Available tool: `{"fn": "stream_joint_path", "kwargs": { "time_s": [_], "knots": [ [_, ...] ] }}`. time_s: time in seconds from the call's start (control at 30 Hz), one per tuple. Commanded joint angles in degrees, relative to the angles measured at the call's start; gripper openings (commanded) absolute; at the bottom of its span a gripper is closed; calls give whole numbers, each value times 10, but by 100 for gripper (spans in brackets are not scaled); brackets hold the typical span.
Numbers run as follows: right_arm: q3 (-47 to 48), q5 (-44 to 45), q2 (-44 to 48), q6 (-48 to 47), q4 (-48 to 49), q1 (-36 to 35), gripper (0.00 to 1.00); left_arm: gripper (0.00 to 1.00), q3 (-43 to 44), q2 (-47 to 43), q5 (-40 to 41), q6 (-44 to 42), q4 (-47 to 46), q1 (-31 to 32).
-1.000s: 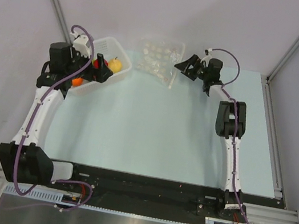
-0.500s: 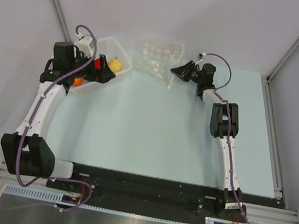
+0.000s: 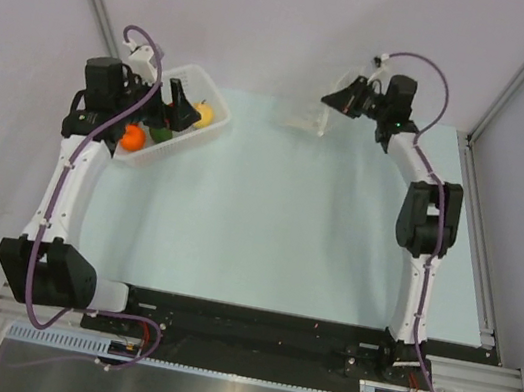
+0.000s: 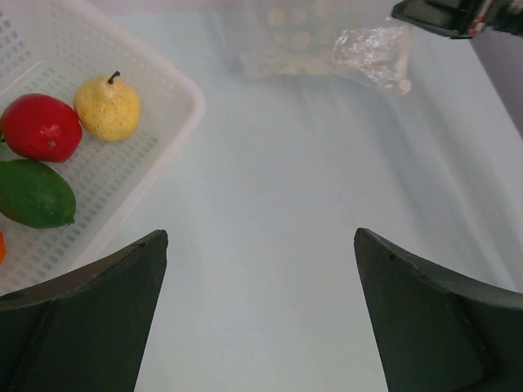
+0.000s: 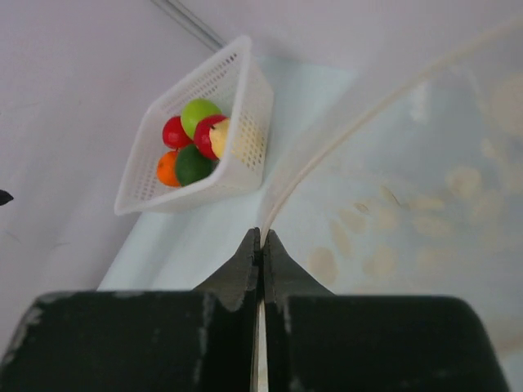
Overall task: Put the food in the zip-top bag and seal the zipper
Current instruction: Pick up the zipper food storage bag at the center of the board.
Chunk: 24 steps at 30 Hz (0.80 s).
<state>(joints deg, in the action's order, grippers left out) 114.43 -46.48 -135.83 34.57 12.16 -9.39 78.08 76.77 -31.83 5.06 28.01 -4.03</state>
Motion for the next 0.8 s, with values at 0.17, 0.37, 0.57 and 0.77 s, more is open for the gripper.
{"fn": "stream_joint_path", "kwargs": {
  "time_s": [0.17, 0.37, 0.57, 0.77],
  "knots": [
    [22, 122, 237, -386, -405, -39, 0, 100, 41, -17, 12, 60, -41, 12],
    [-16, 231, 312, -524, -566, -100, 0, 100, 24, -5, -7, 95, -31, 65],
    [-140, 252, 357, -499, -563, -164, 0, 99, -74, -16, -51, 210, -126, 125],
    [-200, 189, 331, -420, -504, -212, 0, 92, -146, -15, 40, 261, -178, 182]
  ]
}}
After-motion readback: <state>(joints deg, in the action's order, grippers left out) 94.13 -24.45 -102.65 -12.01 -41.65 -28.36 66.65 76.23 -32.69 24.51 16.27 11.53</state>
